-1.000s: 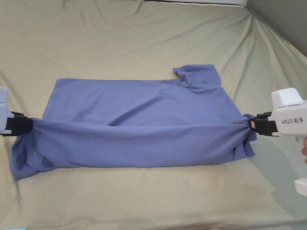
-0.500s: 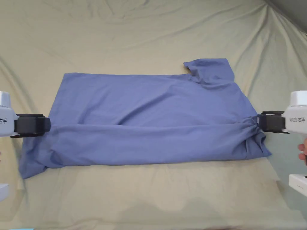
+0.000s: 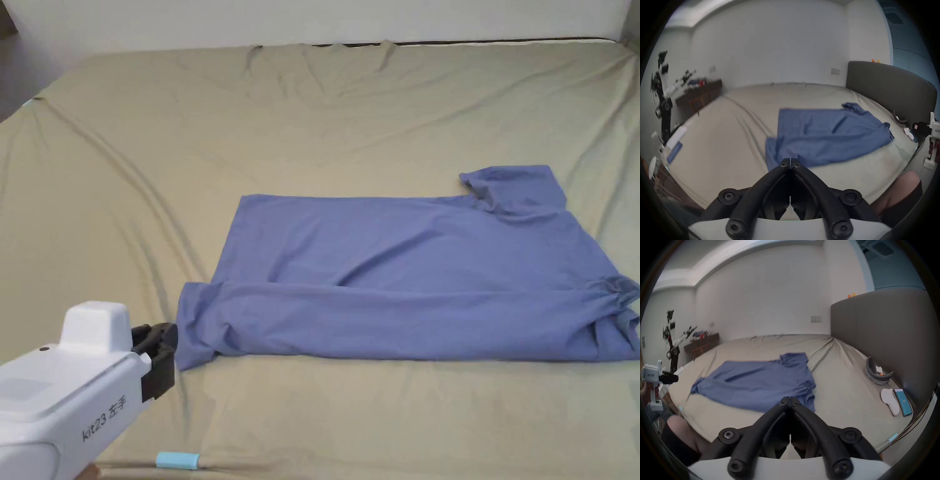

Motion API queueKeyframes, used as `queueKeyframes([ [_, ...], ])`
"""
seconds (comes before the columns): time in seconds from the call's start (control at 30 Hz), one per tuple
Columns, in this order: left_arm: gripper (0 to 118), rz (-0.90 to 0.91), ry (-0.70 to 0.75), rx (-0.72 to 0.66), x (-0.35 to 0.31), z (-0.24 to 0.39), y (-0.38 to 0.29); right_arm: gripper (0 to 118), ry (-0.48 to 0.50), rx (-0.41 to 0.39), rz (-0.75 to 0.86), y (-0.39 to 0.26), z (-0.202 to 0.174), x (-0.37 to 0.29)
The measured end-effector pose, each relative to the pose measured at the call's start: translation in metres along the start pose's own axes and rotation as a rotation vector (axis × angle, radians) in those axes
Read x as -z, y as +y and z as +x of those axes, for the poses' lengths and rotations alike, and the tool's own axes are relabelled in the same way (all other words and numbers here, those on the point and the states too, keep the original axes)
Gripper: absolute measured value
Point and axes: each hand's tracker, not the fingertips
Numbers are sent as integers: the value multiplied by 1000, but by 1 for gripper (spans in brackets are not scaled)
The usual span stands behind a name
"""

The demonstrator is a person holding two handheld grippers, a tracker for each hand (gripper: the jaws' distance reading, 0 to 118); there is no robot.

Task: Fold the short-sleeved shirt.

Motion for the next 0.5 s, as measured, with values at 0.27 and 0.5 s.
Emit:
queueKeyframes([
  [0.27,41,-118,19,-45,54,-22,-18,0,59,-3,-27,-1,-5,5],
  [0.5,101,-100,38,-50,111,-30,6,0,75,-34,-71,-11,1,13],
])
